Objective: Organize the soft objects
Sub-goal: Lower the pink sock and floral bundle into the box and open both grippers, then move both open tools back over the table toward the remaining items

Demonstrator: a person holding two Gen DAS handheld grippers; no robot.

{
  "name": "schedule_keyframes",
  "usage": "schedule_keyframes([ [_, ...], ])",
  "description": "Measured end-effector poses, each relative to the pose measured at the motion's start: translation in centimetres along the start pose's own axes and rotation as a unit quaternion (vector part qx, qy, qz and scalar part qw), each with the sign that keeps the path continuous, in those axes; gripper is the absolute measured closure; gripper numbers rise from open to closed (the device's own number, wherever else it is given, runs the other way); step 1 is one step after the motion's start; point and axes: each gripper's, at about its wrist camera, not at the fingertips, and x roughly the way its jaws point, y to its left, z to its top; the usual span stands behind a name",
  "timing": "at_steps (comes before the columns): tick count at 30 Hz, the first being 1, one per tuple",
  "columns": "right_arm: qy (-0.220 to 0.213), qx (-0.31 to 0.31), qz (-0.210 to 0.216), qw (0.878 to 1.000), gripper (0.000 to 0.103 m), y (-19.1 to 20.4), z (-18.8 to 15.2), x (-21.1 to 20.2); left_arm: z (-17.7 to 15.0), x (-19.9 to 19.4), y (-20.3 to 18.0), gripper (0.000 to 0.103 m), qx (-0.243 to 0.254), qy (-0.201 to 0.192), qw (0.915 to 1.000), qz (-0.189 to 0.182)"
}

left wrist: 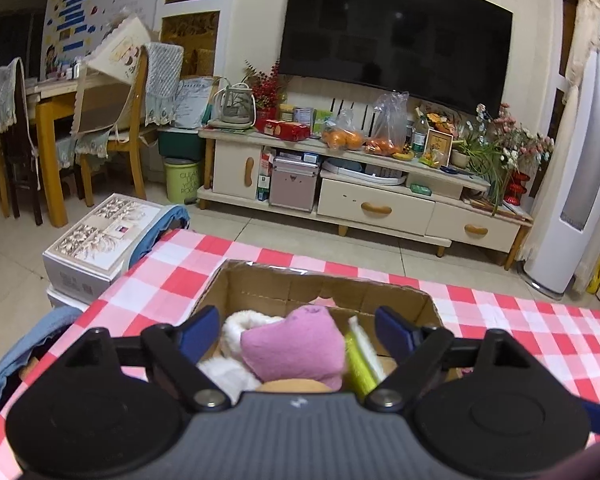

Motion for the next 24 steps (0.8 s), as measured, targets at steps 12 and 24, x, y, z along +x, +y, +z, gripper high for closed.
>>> schedule_keyframes([
  [12, -0.012, 0.033, -0.086, 0.996, 0.002, -4.2, -2.0, -3.6, -0.3, -1.0, -2.5, 0.008, 0.024, -0.006, 0.9997, -0.004],
  [24, -0.008, 0.028, -0.125, 0.992, 0.001, -5.8, -3.9, -5.3, -1.0, -1.5, -5.4, 0.007, 0.052, -0.004, 0.9986, -0.011],
])
